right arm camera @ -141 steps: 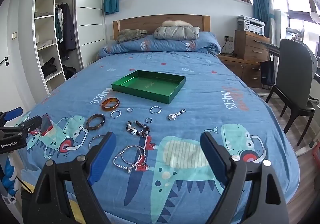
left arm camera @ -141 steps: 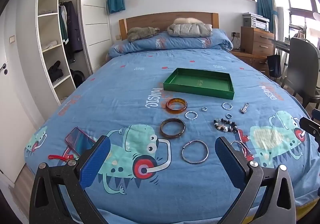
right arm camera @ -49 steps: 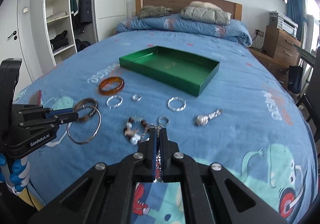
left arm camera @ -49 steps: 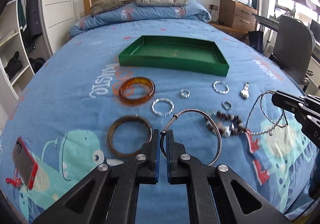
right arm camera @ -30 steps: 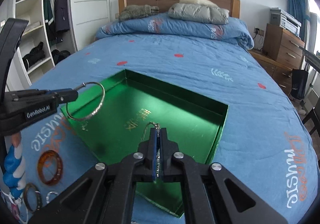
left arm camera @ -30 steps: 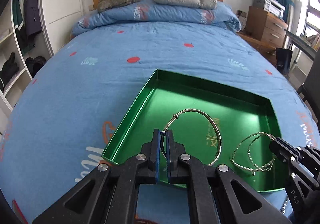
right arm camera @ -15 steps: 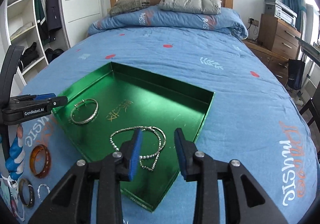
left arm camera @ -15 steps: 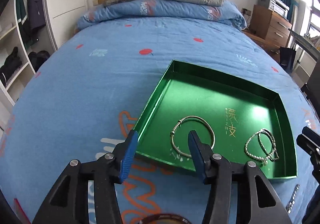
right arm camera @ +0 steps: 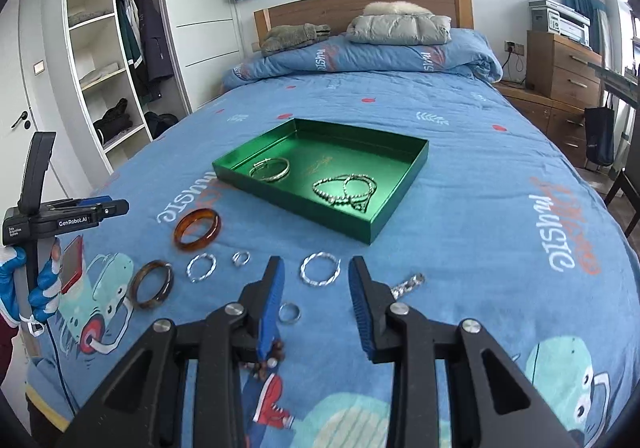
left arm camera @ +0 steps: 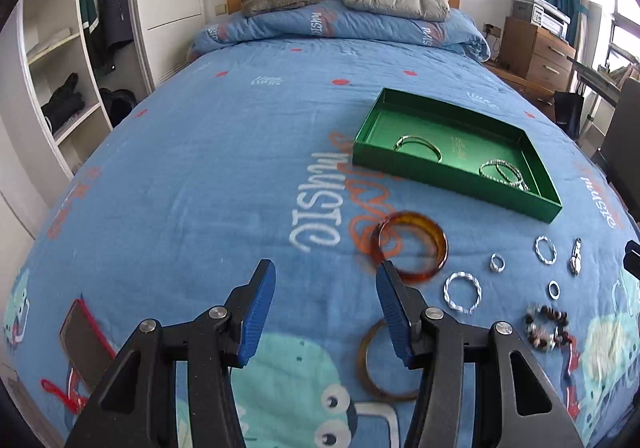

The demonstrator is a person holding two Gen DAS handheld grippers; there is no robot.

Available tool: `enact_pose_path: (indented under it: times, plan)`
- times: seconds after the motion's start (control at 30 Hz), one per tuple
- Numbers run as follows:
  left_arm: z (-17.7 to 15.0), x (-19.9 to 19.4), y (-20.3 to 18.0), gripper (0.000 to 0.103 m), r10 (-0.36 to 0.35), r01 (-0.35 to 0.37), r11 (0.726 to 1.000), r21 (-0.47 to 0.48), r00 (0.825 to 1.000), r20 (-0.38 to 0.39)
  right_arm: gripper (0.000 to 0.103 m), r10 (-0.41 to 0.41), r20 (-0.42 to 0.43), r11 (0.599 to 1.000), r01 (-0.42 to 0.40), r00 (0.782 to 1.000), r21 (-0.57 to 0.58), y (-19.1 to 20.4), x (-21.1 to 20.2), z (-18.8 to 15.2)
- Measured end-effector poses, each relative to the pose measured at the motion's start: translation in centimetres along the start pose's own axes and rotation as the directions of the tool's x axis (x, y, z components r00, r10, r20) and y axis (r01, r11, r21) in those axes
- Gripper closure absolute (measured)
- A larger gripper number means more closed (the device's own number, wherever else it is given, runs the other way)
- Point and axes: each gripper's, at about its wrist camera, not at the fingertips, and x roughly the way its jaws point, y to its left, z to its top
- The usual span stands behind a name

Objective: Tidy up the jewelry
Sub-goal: 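Withdraw both tools from the tray toward the remaining jewelry, then grasp the dark brown bangle with the left tool while the right tool grasps the wooden bead bracelet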

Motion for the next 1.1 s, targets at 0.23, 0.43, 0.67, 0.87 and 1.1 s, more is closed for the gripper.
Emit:
enact_pose_path:
  times: [0.23, 0.43, 0.67, 0.87, 1.1]
  plan:
    - [-3.9, -1.1, 0.2, 0.050, -0.002, 0.001, 1.000, -0.023, 1.000, -0.027, 0.071, -0.010, -0.030, 1.000, 0.010, 0.999, -0.005, 1.5, -0.5, -2.7]
    - [-5.5, -0.2, -0.5, 0.046, -0.026, 0.024, 0.999, -0.031, 0.999, -0.048, 0.071, -0.012, -0.060, 1.000, 0.011, 0.998, -0.021, 2.7, 0.5, -3.9]
    - [-5.9, 1.8, -1.5, 0.046, -0.026, 0.024, 0.999, -0.028, 0.997, -0.069, 0.071, -0.010, -0.098, 1.000, 0.007, 0.995, -0.030, 3.0, 2.6, -4.5]
    - [-6.0, 4.1, -2.0, 0.046, -0.006, 0.005, 1.000, -0.010, 0.995, -0.101, 0.071, -0.015, -0.144, 0.999, 0.008, 0.989, -0.044, 3.3, 5.3, -5.0]
    - [-6.4, 5.4, -3.1, 0.053, 0.022, -0.020, 0.999, 0.027, 0.995, -0.097, 0.071, -0.053, -0.169, 0.995, 0.037, 0.984, -0.097, 4.2, 7.4, -6.1]
